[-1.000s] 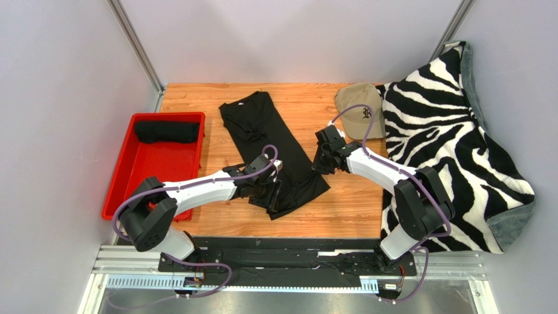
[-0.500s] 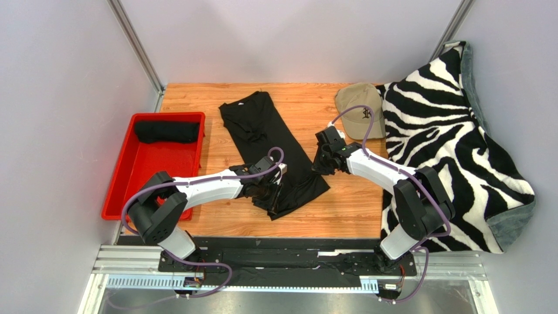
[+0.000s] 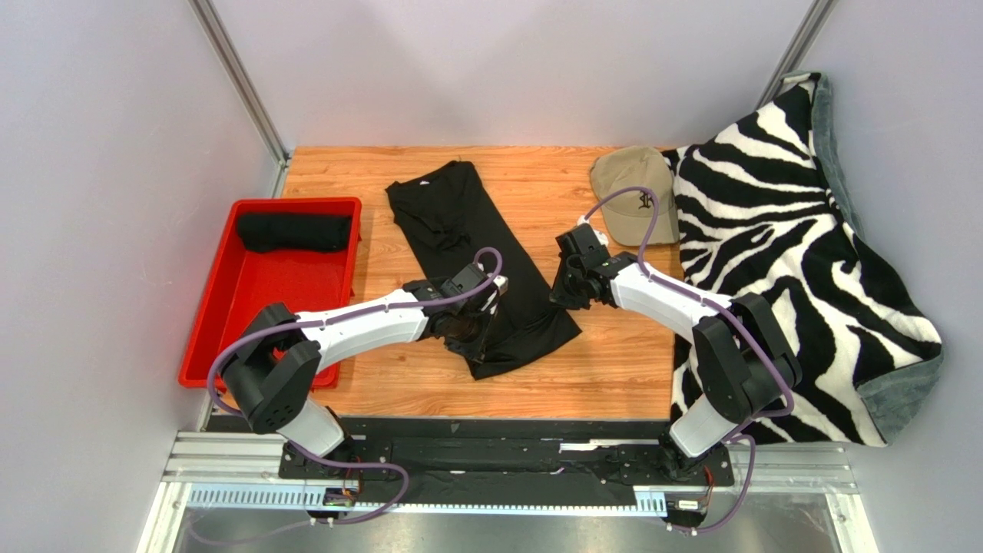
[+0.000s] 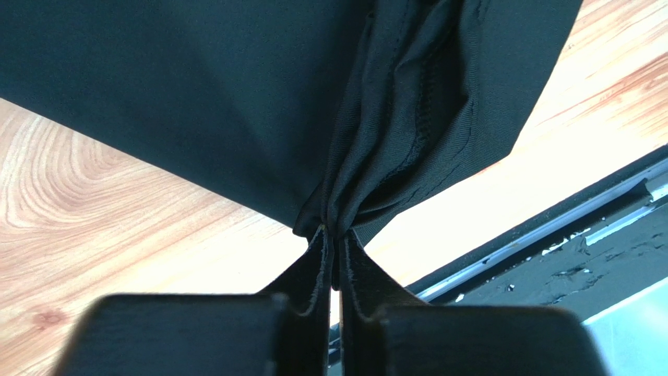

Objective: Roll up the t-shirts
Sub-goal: Roll the T-shirt to the center of the board.

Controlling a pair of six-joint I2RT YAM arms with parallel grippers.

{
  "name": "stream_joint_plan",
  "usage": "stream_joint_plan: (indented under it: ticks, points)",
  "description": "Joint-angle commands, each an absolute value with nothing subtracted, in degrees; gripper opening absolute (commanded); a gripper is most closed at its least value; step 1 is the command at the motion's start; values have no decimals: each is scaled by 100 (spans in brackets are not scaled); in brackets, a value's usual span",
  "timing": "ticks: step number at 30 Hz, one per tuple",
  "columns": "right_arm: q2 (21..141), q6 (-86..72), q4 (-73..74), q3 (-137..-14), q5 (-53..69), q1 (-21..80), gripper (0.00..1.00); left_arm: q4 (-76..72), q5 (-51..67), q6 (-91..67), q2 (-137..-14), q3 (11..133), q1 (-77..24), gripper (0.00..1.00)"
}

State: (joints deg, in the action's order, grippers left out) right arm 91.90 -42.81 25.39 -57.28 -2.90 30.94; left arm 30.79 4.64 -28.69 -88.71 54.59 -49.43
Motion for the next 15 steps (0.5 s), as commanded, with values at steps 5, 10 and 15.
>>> stream_joint_plan:
  ticks: [5, 10, 15]
  points:
    - [9114, -4236, 2303, -5880, -351, 3085, 3, 3322, 527, -2628, -8903, 5669, -4896, 13]
    - [9158, -4219, 2303, -5915, -343, 3067, 3, 3199, 597, -2654, -8982, 5607, -4773, 29]
    - [9193, -4219, 2285, -5915, -334, 3067, 3, 3190, 510, -2654, -9017, 5634, -4702, 23]
